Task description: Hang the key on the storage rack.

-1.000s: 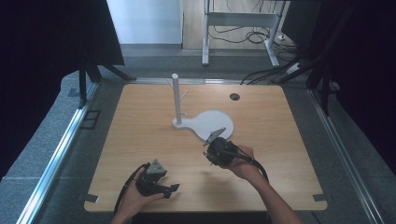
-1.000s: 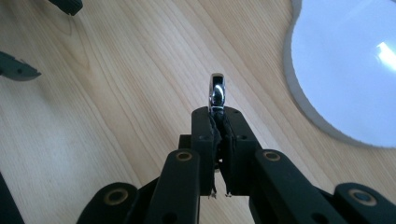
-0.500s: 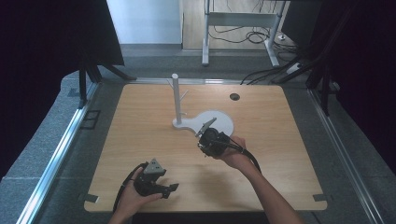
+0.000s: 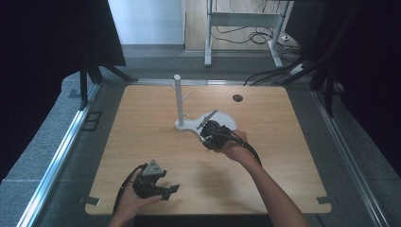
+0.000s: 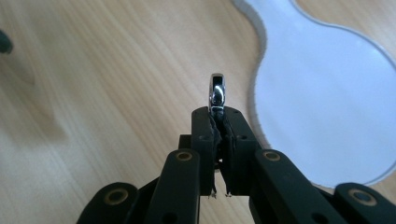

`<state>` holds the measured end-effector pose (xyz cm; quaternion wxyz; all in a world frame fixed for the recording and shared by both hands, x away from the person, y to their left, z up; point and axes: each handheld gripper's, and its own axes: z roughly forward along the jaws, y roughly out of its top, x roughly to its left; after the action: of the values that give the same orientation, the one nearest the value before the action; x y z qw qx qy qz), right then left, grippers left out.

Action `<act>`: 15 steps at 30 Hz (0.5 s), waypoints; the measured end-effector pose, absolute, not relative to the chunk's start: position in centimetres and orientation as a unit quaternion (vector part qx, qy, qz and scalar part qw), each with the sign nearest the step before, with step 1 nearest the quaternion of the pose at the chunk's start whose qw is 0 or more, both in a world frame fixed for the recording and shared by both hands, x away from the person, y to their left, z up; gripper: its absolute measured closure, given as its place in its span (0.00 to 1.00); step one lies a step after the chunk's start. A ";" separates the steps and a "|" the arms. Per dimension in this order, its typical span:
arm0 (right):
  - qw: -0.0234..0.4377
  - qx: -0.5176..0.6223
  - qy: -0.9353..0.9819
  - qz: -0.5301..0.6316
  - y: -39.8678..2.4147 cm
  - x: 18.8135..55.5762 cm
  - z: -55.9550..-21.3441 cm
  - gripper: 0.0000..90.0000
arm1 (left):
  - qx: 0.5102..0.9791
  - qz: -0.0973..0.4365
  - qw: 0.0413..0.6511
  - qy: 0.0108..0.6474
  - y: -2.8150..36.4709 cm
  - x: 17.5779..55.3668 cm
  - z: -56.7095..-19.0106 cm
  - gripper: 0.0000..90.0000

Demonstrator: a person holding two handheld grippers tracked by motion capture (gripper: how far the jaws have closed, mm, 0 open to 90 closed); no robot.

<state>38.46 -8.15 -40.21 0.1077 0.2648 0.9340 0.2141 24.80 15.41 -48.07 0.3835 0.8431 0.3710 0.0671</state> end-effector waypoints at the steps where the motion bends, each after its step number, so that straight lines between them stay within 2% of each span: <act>1: 0.107 0.267 0.934 0.214 -8.1 38.7 -40.0 0.93 | 0.843 0.067 0.384 0.370 15.4 24.8 -48.1 0.28; 15: 0.107 0.275 0.928 0.226 -7.2 40.8 -38.4 0.93 | 0.844 0.067 0.380 0.372 15.5 24.9 -48.1 0.28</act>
<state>40.80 -7.21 -38.37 0.1072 0.2753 0.9282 0.2261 24.92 15.54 -48.13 0.3804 0.8438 0.3725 0.0673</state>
